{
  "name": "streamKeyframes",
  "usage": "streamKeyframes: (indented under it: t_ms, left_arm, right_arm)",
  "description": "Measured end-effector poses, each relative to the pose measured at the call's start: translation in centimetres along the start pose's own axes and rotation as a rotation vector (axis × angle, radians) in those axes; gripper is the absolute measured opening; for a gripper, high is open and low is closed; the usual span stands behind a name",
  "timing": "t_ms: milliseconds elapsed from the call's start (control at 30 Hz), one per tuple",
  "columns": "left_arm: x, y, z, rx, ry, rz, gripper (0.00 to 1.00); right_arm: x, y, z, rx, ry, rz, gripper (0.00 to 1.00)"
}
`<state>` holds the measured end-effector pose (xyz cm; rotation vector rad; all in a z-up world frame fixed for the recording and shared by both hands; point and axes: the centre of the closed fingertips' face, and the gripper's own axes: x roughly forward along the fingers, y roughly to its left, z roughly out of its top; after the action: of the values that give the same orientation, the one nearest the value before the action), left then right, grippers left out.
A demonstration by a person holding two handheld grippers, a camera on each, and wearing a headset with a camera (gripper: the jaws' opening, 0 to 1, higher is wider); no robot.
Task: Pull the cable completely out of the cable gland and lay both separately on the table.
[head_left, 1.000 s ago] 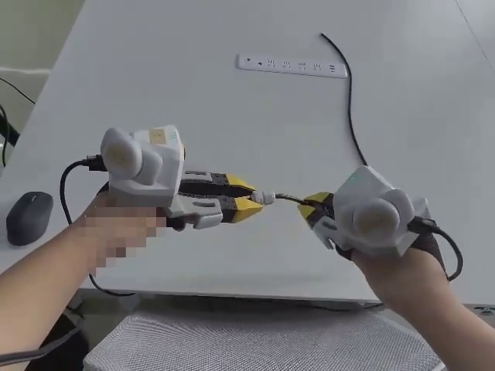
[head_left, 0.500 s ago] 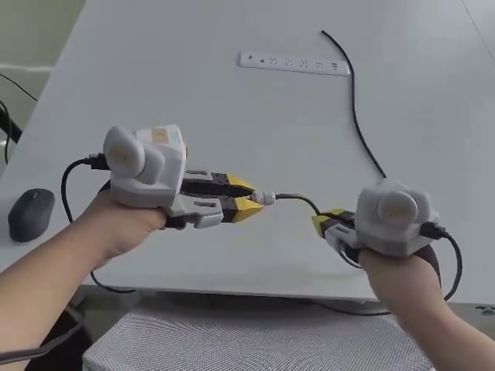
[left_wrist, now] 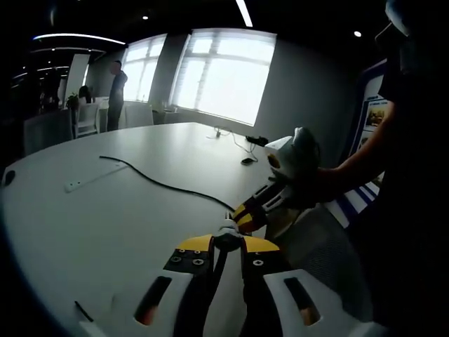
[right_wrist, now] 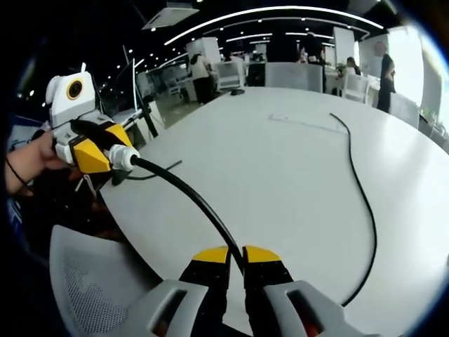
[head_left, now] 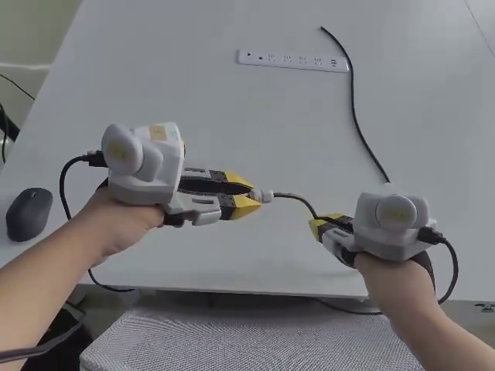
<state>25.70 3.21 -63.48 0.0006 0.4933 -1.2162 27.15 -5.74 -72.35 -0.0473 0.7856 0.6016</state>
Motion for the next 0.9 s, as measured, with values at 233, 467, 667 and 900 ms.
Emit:
streamKeyframes:
  t_ms: [233,467,667,900]
  left_arm:
    - [-0.2,0.2,-0.2,0.001,0.010,-0.005,0.15]
    - [-0.3,0.2,0.0,0.001,0.004,-0.013,0.15]
    - [-0.3,0.1,-0.3,0.003,0.011,-0.025,0.15]
    - [-0.2,0.2,-0.2,0.007,0.011,-0.036,0.15]
  right_arm:
    - [-0.3,0.8,0.4,-0.033,-0.002,0.021,0.04]
    - [-1.9,2.7,2.9,-0.121,-0.068,0.071,0.17]
    - [-2.5,4.6,5.4,-0.405,-0.069,0.064,0.19]
    - [-1.9,7.4,6.5,-0.681,-0.028,0.086,0.17]
